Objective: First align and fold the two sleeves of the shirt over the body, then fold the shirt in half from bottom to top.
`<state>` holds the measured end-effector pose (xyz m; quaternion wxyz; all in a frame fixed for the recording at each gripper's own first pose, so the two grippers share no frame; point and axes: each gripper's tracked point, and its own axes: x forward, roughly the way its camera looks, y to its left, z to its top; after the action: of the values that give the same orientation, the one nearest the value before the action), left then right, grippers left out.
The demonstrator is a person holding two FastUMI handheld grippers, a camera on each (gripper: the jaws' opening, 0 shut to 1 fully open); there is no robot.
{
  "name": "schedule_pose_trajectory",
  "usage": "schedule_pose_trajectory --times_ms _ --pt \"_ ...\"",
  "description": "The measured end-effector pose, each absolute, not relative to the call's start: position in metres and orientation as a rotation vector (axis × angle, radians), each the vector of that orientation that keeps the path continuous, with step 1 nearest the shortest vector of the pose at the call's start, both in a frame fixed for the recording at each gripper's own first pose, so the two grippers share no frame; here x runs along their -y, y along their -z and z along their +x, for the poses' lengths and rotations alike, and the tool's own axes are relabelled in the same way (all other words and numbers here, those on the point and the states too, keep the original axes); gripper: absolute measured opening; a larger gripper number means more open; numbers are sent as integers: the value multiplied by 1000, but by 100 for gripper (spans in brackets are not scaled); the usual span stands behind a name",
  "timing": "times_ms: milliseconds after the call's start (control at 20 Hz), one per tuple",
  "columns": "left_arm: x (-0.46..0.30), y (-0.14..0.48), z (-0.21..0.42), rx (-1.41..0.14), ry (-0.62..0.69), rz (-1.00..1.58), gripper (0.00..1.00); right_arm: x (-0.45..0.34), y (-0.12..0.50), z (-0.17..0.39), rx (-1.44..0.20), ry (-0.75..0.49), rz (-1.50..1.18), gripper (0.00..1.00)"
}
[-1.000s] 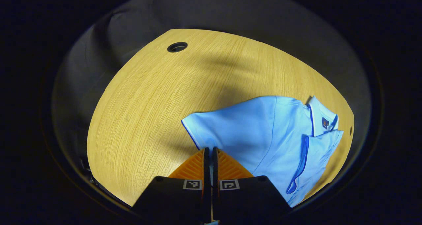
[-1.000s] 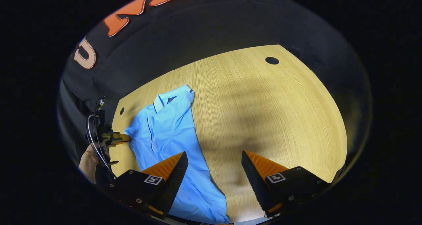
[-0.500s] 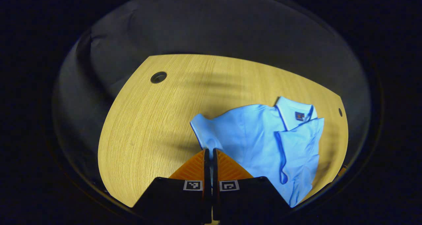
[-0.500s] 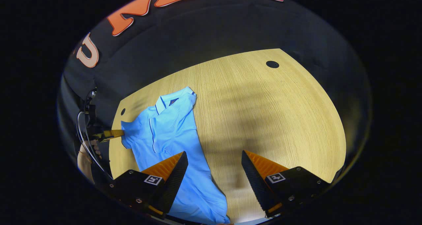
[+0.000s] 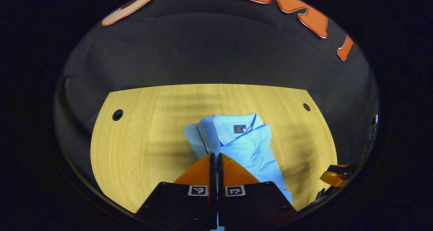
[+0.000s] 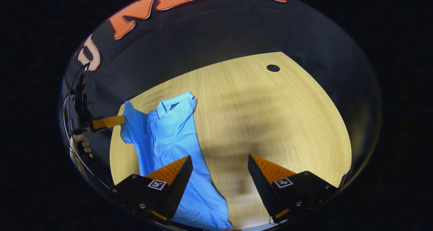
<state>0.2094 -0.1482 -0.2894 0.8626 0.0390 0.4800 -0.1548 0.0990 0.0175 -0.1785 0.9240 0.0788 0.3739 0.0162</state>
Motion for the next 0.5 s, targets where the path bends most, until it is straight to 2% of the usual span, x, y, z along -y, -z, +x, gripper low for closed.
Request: schedule_pose_trajectory --times_ms 500 --pt "242 325 175 -1072 471 101 5 10 191 84 -790 23 197 99"
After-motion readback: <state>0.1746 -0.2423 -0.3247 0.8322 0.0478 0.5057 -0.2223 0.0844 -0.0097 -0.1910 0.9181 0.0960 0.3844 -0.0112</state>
